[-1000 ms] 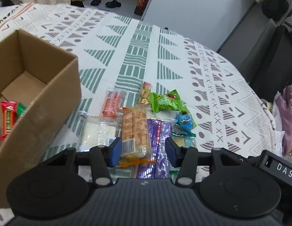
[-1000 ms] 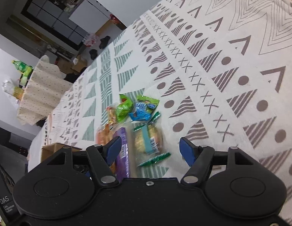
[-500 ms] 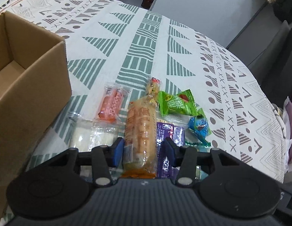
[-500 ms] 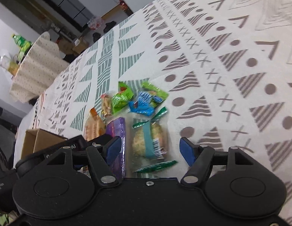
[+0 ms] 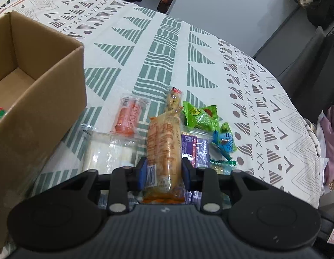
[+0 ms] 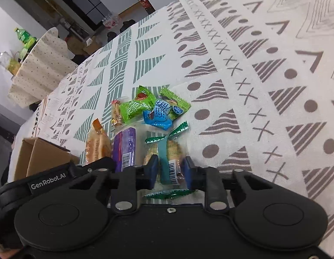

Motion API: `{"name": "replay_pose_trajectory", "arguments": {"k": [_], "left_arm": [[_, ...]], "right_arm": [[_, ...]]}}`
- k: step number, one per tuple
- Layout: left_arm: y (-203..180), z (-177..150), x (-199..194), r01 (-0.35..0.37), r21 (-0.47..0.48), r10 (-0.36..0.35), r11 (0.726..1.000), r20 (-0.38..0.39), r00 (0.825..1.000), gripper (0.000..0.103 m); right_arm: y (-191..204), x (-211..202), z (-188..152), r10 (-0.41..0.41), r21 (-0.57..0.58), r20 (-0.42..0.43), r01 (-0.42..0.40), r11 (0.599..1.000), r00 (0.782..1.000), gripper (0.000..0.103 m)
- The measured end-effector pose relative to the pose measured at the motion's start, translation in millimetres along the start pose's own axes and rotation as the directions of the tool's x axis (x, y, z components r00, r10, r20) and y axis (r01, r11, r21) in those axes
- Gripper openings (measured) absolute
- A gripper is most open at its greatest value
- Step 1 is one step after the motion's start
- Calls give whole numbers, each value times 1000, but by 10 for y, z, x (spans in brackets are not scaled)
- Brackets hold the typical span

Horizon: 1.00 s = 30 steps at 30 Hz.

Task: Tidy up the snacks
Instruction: 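Close the left gripper on the orange pastry roll and lift it, then grasp the green cookie packet with the right gripper while the left gripper holds the pastry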

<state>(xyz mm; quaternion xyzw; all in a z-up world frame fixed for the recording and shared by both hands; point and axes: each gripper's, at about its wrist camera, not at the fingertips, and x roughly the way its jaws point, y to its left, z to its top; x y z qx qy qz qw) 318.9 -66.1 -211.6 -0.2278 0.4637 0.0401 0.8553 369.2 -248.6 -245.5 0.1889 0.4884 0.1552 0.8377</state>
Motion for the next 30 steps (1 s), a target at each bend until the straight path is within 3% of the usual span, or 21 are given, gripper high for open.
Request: {"name": "replay_pose_trajectory", "arguments": {"k": [5, 14, 23, 30], "left_arm": [[-27, -70, -146, -2, 4, 2, 1000, 8, 1000, 32], [-111, -161, -512, 2, 35, -3, 999, 46, 999, 32], [-130, -274, -875, 17, 42, -20, 999, 70, 997, 32], [-90, -310, -1175, 28, 53, -32, 998, 88, 996, 32]], "right_arm": [[-15, -166, -12, 26, 20, 30, -27, 999, 999, 7], [-48, -430, 66, 53, 64, 103, -59, 996, 993, 5], [-37, -848, -118, 89, 99, 176, -108, 989, 980, 3], [120, -1083, -163, 131, 62, 217, -147, 987, 967, 0]]}}
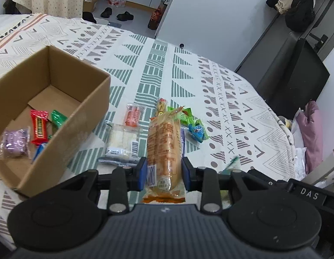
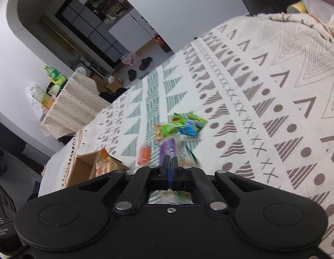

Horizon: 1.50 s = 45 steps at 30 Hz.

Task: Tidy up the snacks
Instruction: 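Grasp the green cookie packet with the right gripper while the left gripper holds the pastry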

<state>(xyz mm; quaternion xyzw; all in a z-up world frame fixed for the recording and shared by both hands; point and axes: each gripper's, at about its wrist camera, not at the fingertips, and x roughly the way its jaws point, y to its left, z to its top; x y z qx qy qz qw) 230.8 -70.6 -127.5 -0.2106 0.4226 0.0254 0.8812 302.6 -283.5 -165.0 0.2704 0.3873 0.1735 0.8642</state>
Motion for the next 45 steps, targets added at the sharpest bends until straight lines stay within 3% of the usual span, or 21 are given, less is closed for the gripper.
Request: {"name": "replay_pose_trajectory", "arguments": {"k": [10, 13, 14, 15, 17, 21, 29, 37, 39, 40, 45], "left_arm": [[137, 23, -282, 9, -11, -8, 1000, 15, 1000, 32], [182, -3, -306, 11, -7, -11, 1000, 15, 1000, 32], [201, -15, -302, 11, -8, -11, 1000, 13, 1000, 32], [223, -26, -292, 11, -12, -11, 1000, 10, 1000, 32], [271, -46, -256, 10, -19, -10, 1000, 4, 1000, 32], [326, -72, -157, 16, -18, -16, 1000, -20, 1000, 32], [395, -77, 13, 20, -29, -22, 999, -51, 998, 32], [541, -93, 127, 12, -45, -16, 999, -75, 997, 32], [562, -98, 144, 5, -46, -9, 999, -83, 997, 32], [574, -101, 143, 2, -45, -5, 999, -83, 997, 32], [587, -108, 97, -1, -41, -2, 999, -82, 997, 32]], "right_arm": [[103, -110, -155, 13, 6, -9, -13, 1000, 1000, 0], [50, -32, -186, -13, 52, -37, 15, 999, 999, 15], [46, -4, -196, -24, 50, -42, 26, 998, 999, 28], [45, 26, -213, -38, 47, -45, 40, 998, 998, 34], [60, 91, -250, -64, 40, -64, 66, 997, 996, 38], [126, 224, -343, -130, -23, -108, 128, 992, 986, 63], [287, 571, -498, -244, -174, -191, 212, 962, 951, 73], [312, 829, -649, -332, -250, -254, 270, 930, 908, 71], [282, 854, -681, -345, -253, -274, 279, 926, 898, 48], [267, 855, -685, -346, -249, -281, 280, 927, 895, 48], [334, 673, -659, -300, -241, -228, 245, 939, 926, 48]]}}
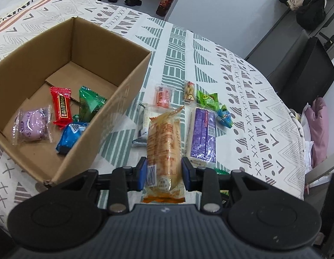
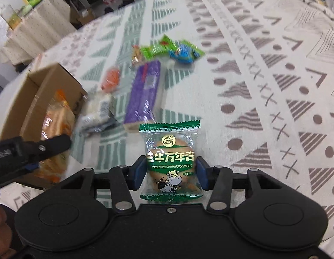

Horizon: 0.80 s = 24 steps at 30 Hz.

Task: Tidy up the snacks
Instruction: 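Grasp the green cookie packet with the right gripper while the left gripper holds the pastry, then carry the pastry roll and cookie packet over the box and release both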

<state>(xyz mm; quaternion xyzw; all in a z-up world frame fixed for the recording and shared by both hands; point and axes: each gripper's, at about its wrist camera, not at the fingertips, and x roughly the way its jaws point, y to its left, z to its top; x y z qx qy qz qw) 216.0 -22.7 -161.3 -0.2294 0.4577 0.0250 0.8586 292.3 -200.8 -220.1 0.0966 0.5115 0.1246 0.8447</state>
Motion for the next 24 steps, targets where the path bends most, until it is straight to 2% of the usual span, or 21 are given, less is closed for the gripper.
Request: {"name": "replay_pose_trajectory", "arguments": {"k": [10, 15, 24], "left_arm": [[-76, 124, -332, 38, 2, -38, 999, 50, 998, 32], [-68, 201, -487, 47, -1, -47, 999, 81, 996, 32], [109, 403, -795, 53, -26, -48, 998, 146, 988, 32]], "right_arm": [[27, -506, 116, 69, 75, 145, -81, 994, 987, 48], [163, -693, 134, 85, 69, 208, -102, 992, 974, 48], [501, -909, 263, 143, 27, 271, -156, 987, 952, 48]]}}
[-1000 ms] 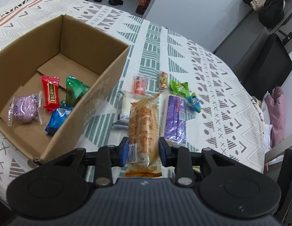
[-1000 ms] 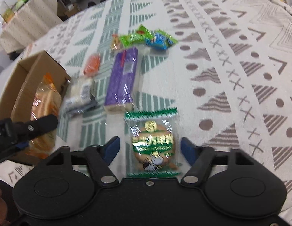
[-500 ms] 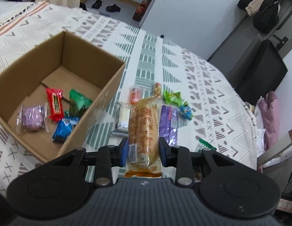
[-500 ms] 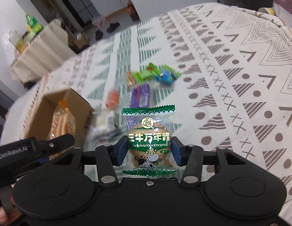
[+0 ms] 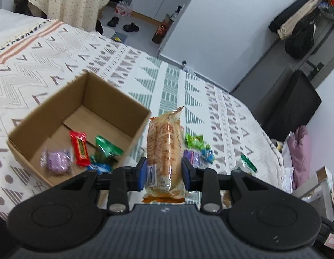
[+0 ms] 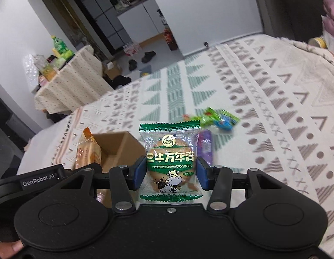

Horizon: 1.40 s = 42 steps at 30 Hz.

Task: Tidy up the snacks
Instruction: 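Carry the pastry roll and cookie packet over the box and release both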

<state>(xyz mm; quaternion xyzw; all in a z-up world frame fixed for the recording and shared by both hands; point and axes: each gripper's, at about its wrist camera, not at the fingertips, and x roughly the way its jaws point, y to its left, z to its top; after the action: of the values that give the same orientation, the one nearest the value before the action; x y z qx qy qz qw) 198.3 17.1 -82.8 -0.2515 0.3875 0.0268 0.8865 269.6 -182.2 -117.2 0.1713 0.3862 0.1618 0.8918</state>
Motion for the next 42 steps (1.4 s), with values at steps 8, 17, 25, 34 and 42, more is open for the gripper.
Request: {"name": "replay_pose_trajectory", "arguments": {"k": [8, 17, 25, 34, 42], "left_arm": [[373, 263, -181, -28, -59, 31, 998, 51, 998, 32], [832, 474, -106, -53, -112, 58, 992, 42, 997, 32], [1044, 605, 84, -86, -102, 88, 991, 17, 996, 39], [1275, 625, 105, -136, -139, 136, 981, -10, 991, 74], [1226, 536, 125, -165, -154, 158, 974, -58, 986, 86]], "right_arm": [[399, 149, 92, 60, -32, 2, -60, 998, 998, 48], [793, 424, 101, 93, -48, -22, -94, 994, 995, 48], [1014, 701, 109, 102, -35, -45, -104, 994, 994, 48], [1093, 925, 133, 155, 53, -38, -153, 987, 987, 74], [909, 720, 66, 22, 23, -41, -21, 1000, 999, 103]]}}
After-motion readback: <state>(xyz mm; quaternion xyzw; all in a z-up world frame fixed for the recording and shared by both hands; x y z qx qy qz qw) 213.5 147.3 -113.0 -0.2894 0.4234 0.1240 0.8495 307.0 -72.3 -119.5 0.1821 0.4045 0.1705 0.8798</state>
